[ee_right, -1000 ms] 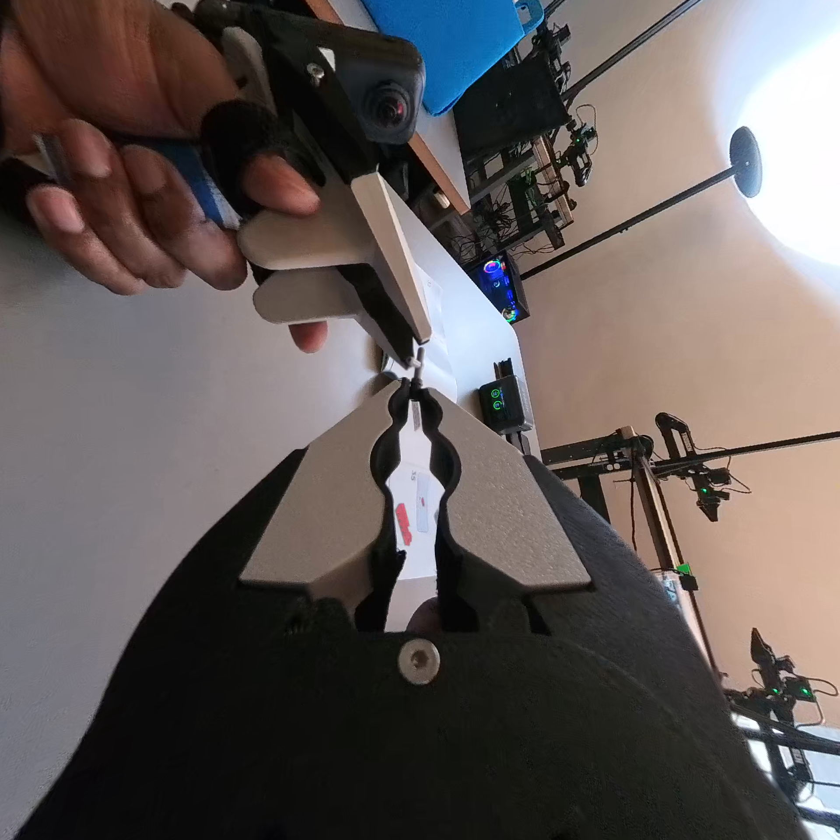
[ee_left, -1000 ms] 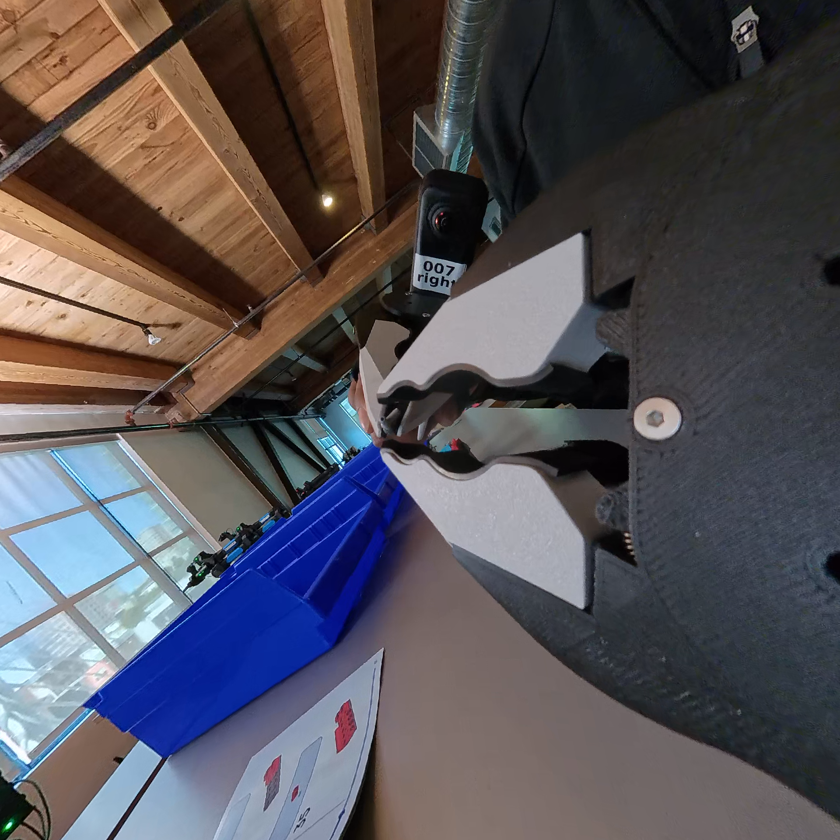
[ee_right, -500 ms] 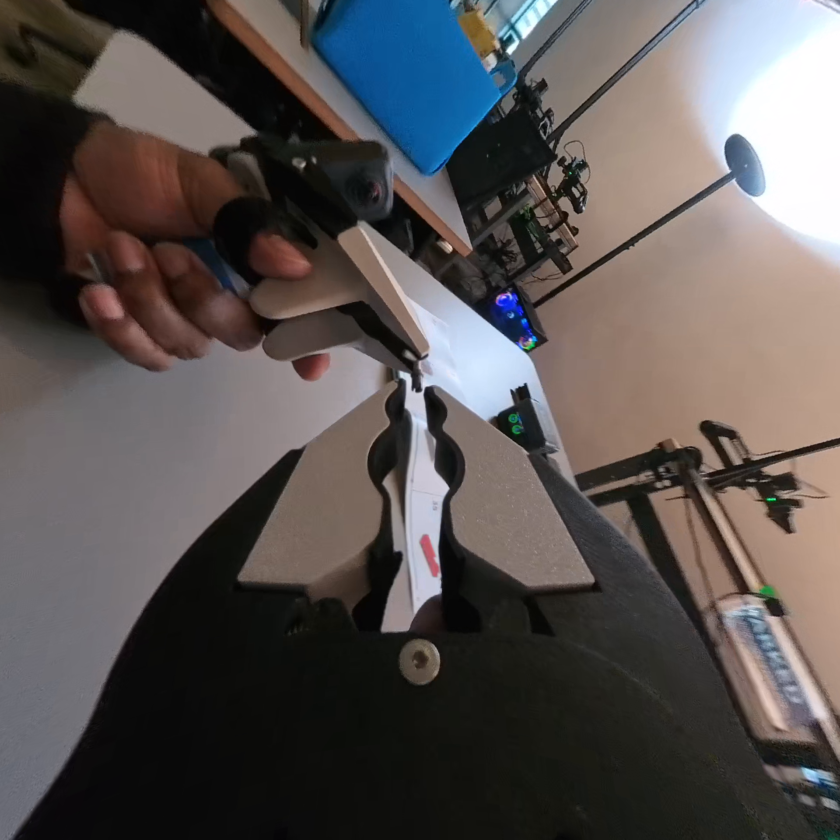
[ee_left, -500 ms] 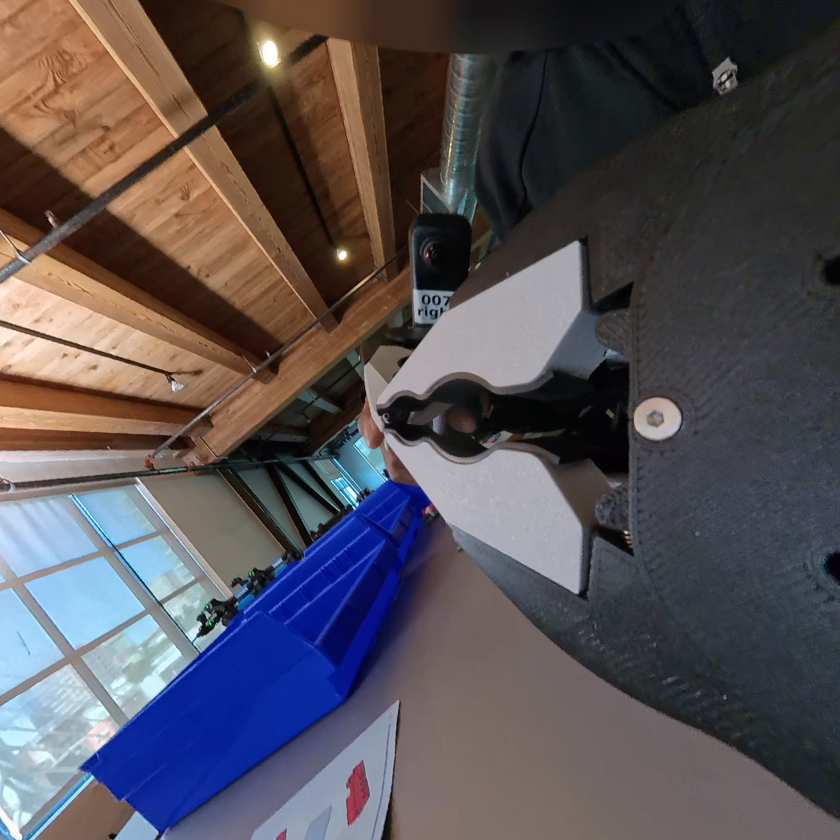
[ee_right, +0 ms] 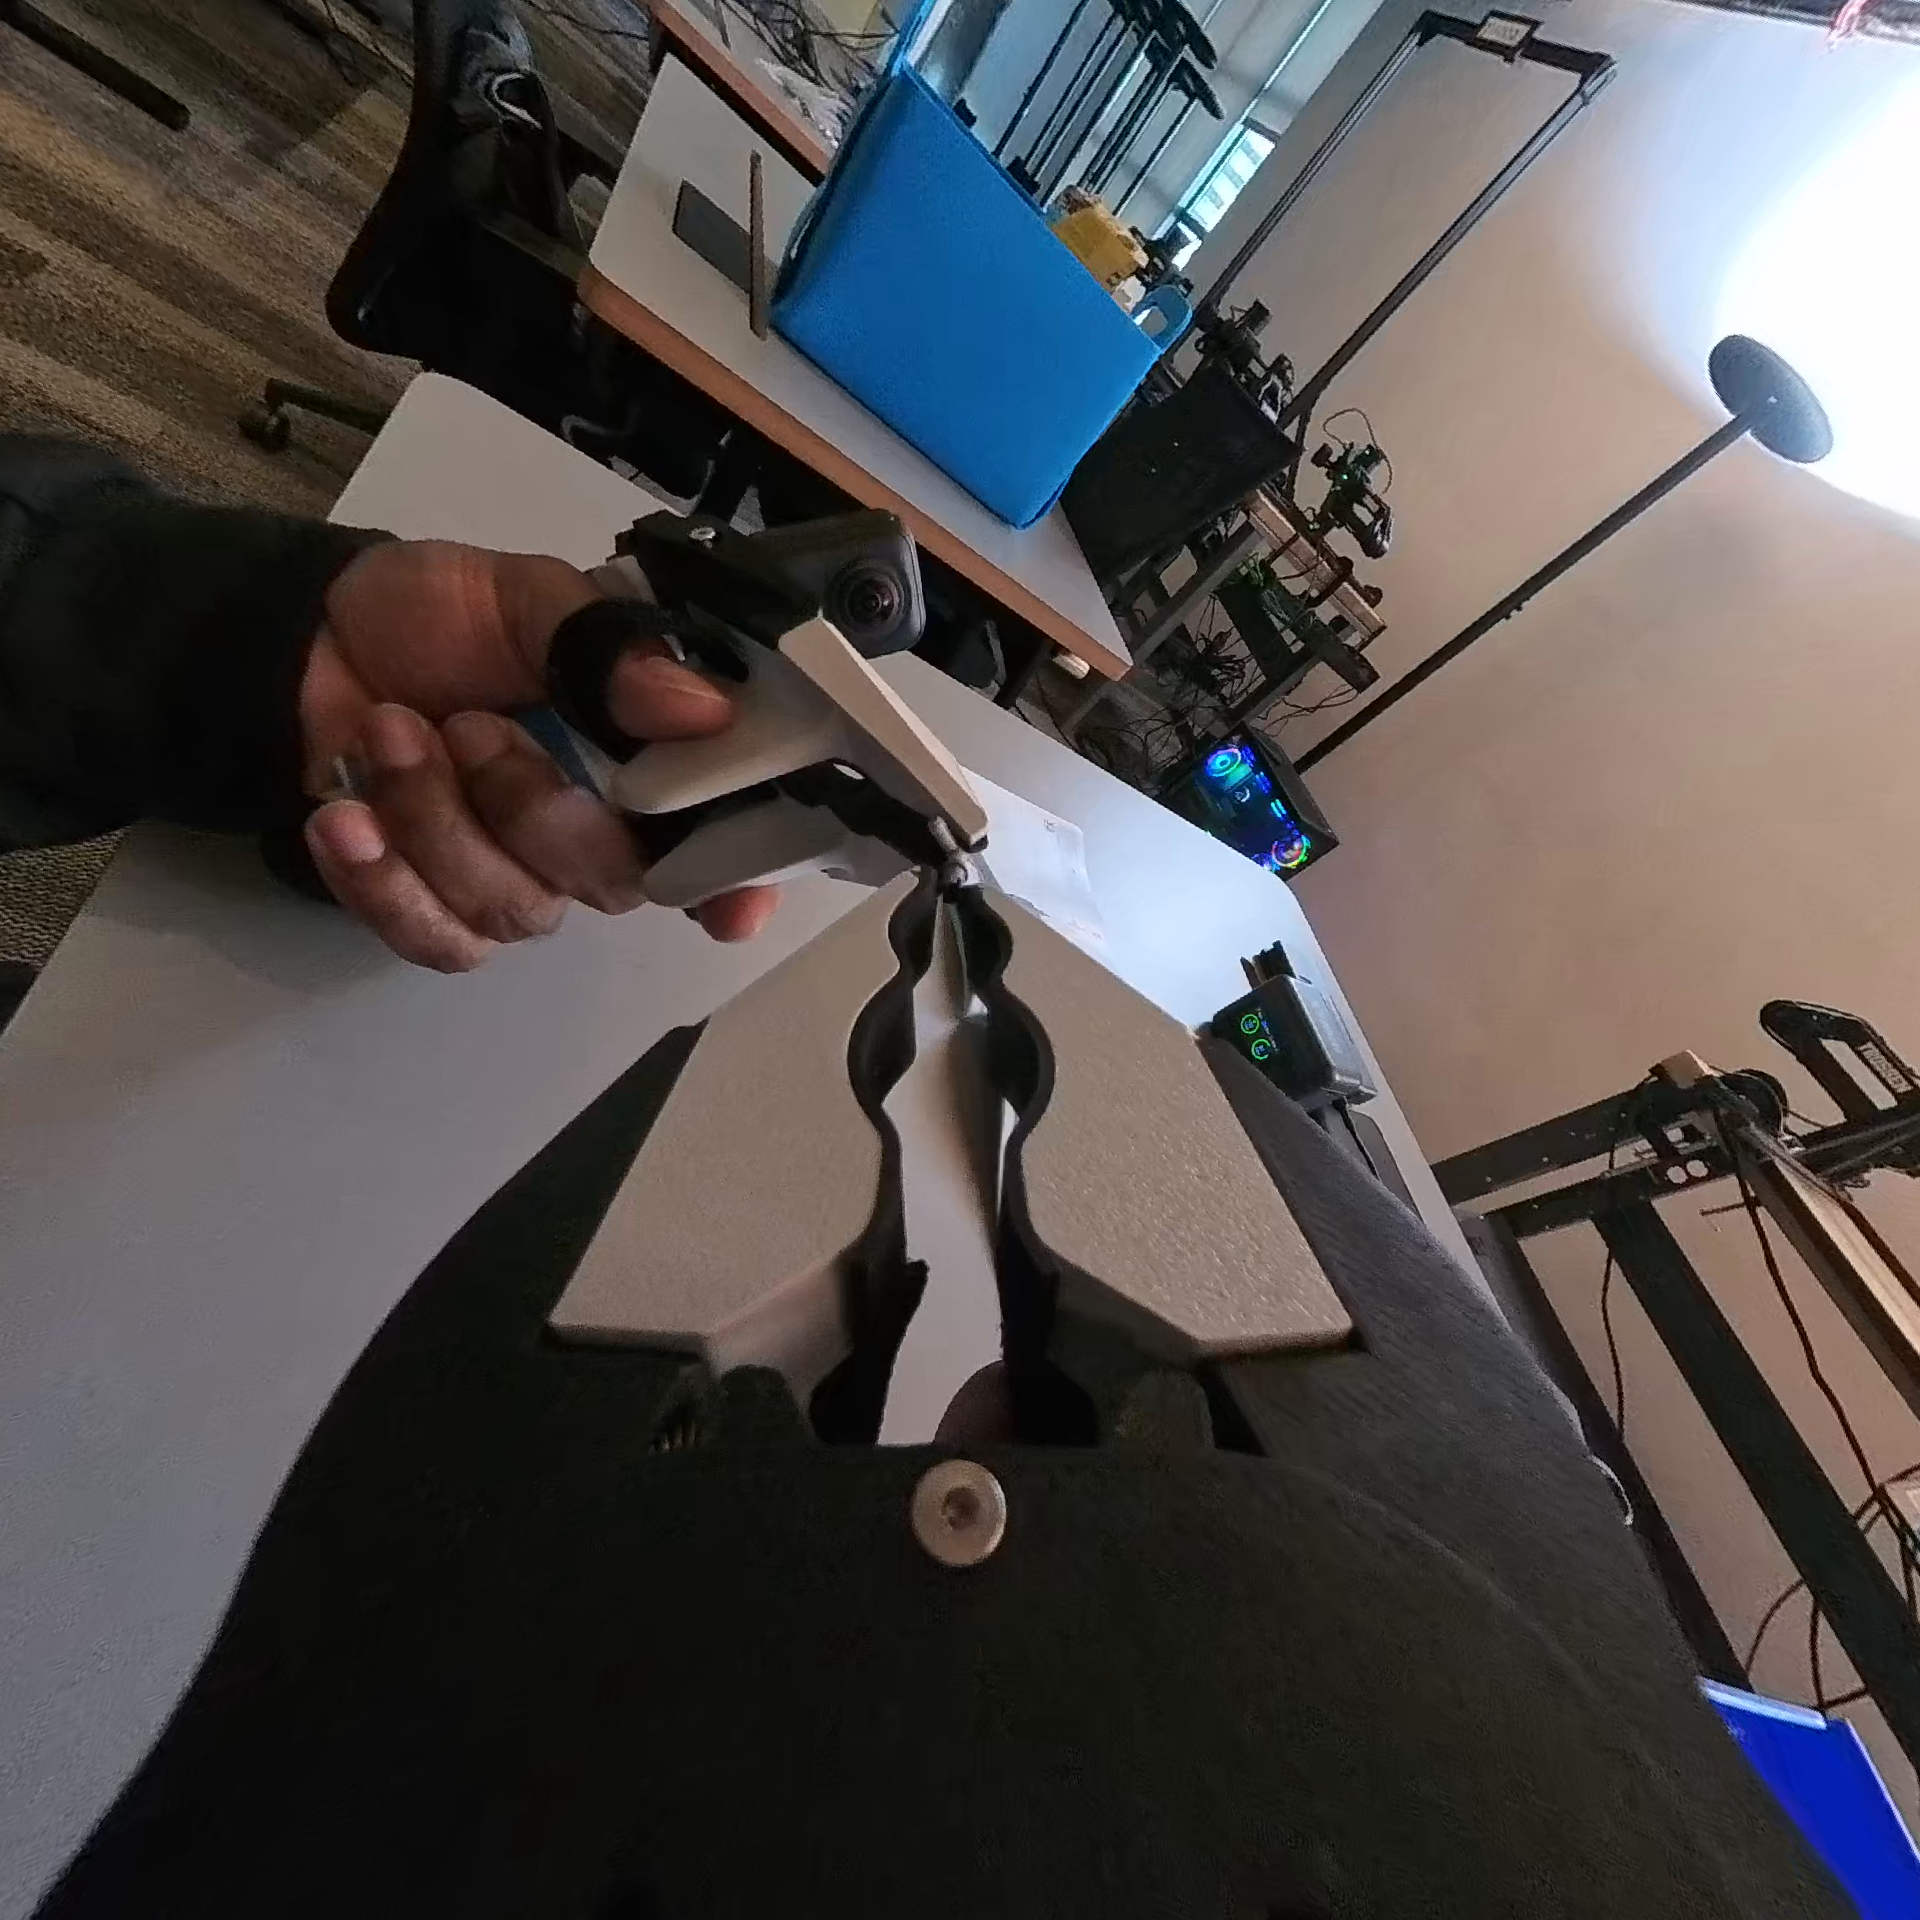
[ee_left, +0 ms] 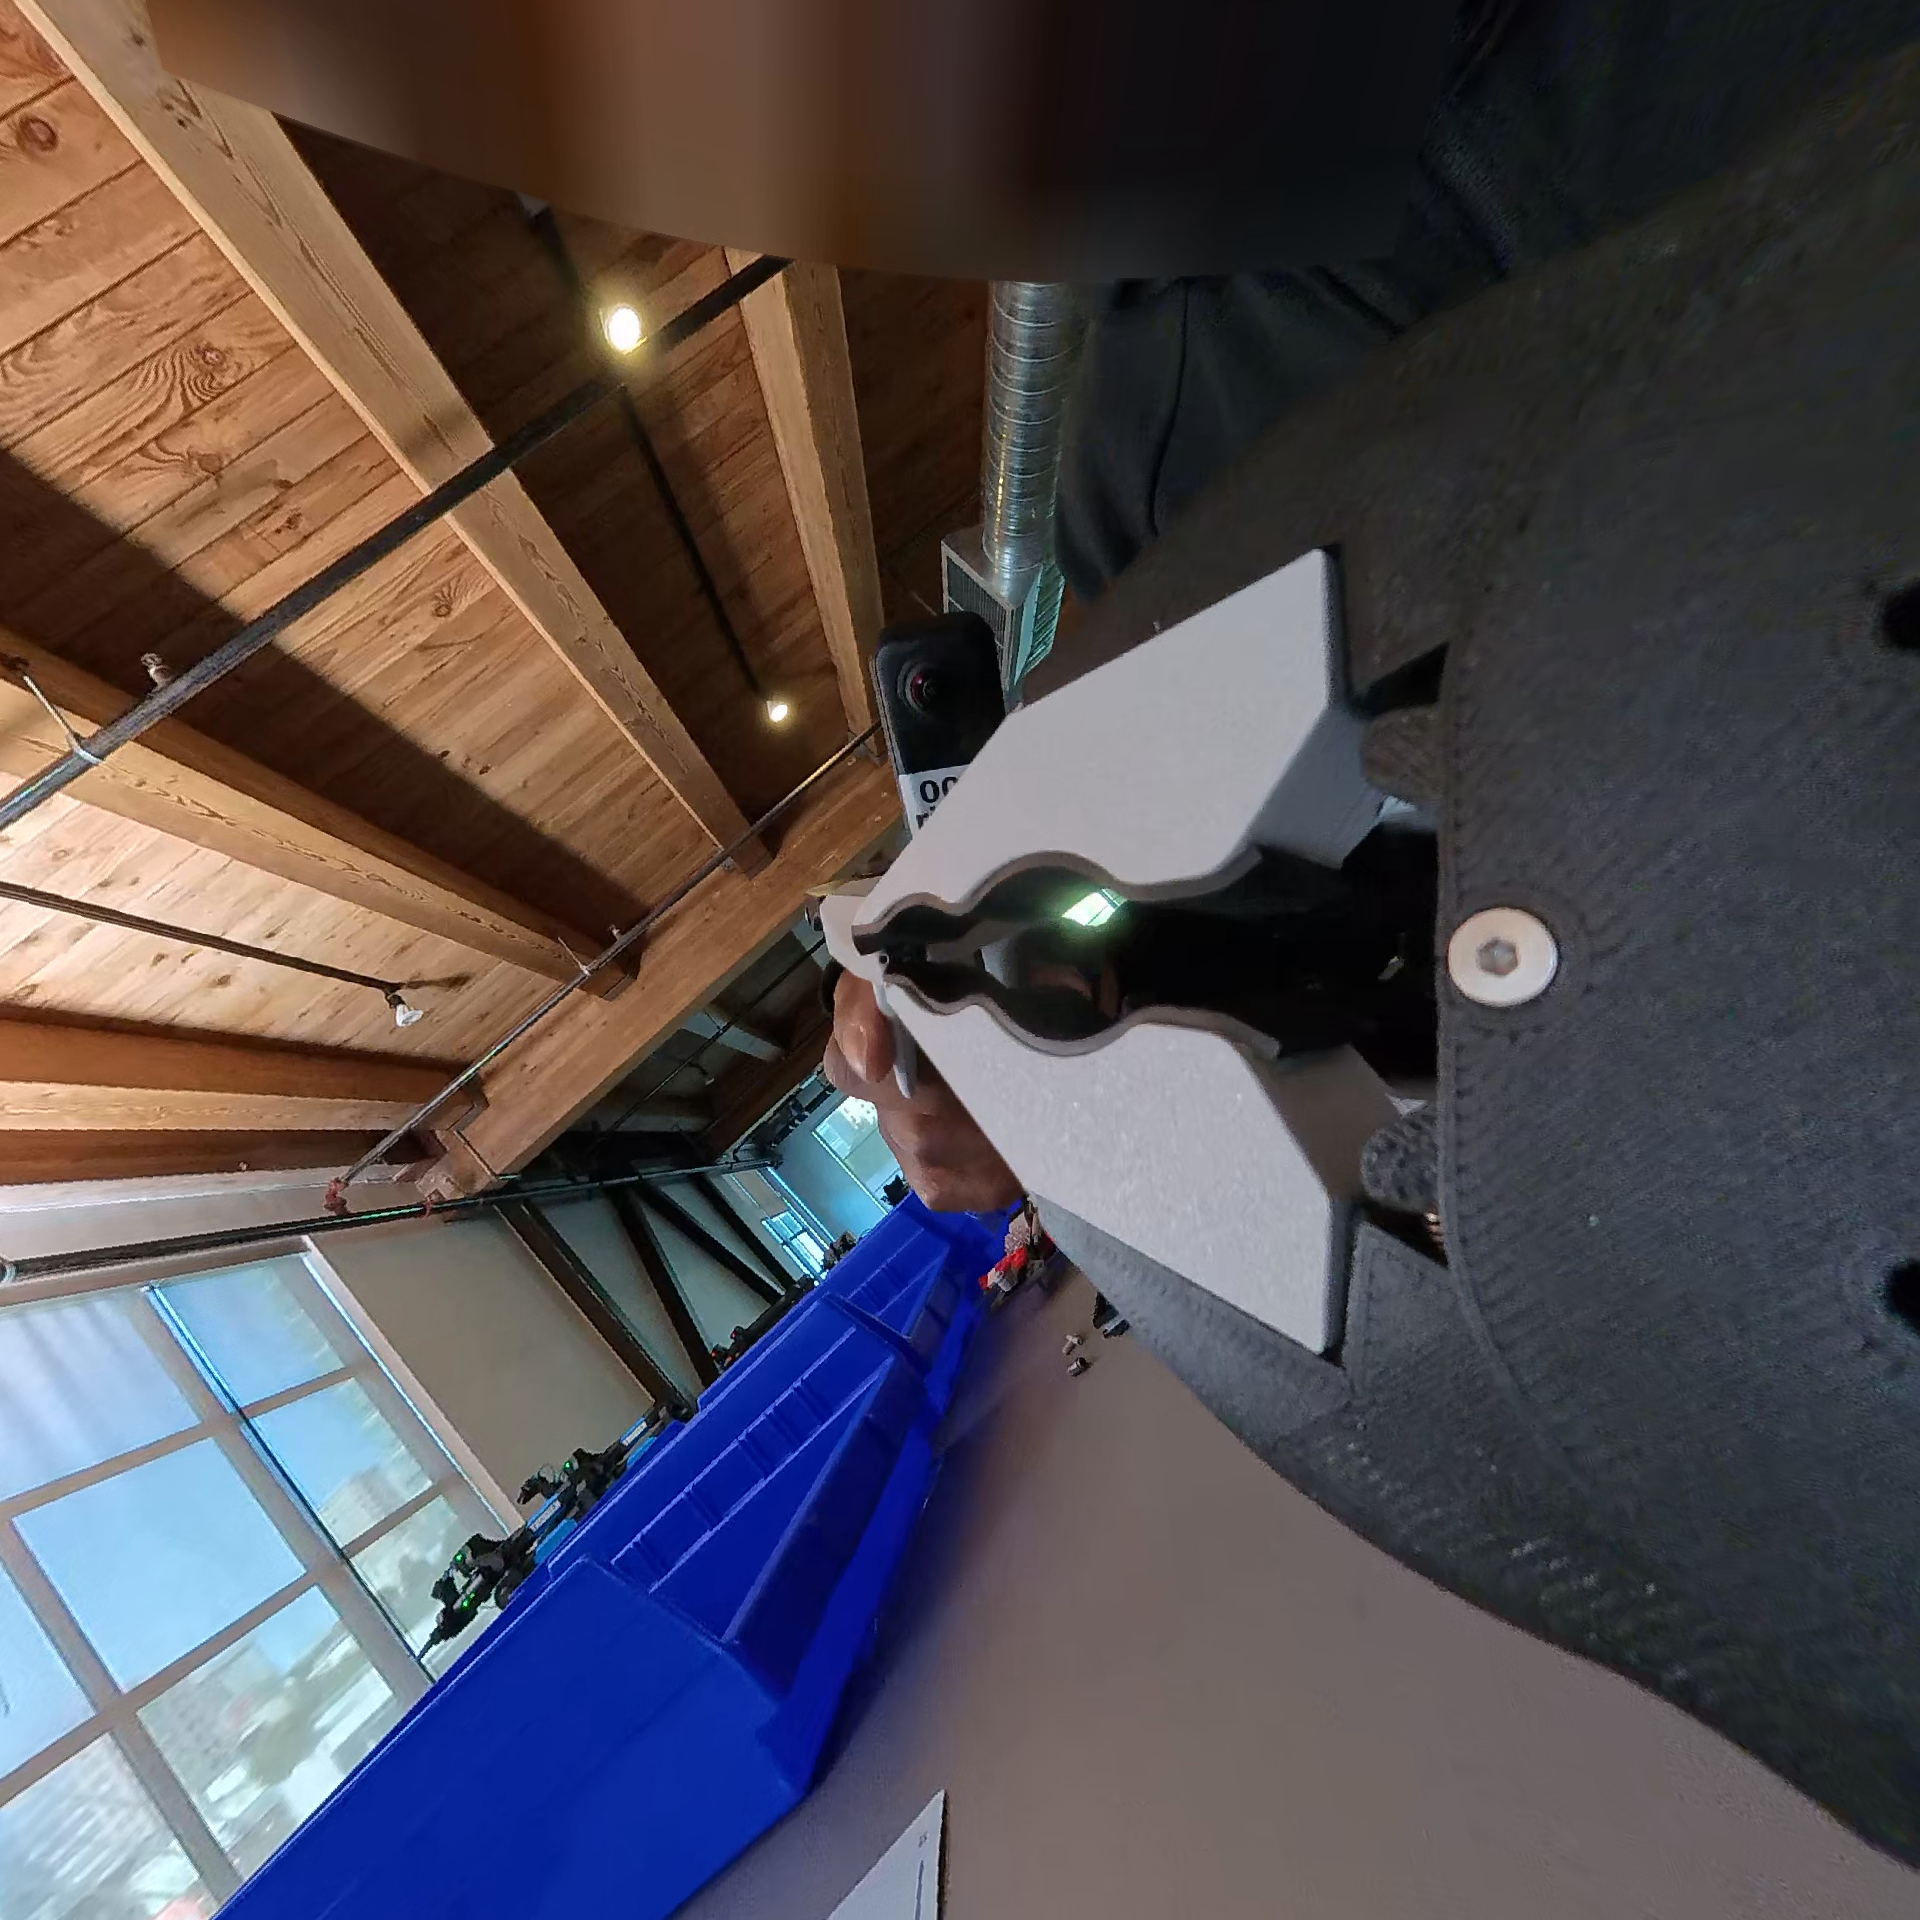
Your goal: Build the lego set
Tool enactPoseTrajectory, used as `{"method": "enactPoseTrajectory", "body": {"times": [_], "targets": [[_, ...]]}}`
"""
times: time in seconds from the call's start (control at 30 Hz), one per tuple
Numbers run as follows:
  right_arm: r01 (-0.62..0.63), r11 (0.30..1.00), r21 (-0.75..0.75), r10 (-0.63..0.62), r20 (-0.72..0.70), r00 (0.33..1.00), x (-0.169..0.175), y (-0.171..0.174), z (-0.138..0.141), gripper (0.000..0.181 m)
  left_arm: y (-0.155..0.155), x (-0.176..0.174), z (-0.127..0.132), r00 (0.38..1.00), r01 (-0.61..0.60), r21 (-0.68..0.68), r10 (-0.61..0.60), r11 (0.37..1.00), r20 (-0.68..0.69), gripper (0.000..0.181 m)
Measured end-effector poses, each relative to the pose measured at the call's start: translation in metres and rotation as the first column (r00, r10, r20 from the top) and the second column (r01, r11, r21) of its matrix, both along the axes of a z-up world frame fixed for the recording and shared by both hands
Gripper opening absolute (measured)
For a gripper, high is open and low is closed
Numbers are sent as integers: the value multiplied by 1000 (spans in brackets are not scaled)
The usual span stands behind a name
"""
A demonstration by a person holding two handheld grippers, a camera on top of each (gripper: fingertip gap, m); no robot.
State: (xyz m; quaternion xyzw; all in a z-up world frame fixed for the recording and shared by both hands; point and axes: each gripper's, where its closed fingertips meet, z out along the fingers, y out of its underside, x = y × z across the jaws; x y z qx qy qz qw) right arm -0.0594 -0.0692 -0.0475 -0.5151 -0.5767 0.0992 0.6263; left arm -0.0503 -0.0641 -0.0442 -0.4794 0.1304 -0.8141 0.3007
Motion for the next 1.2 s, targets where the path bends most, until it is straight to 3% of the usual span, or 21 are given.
{"method": "enactPoseTrajectory", "body": {"times": [1.2], "targets": [[7,998,-65,-8,-1,1000,-1,5,-7,4,4,3,-9,990,-83,71,90,994,-106,2]]}}
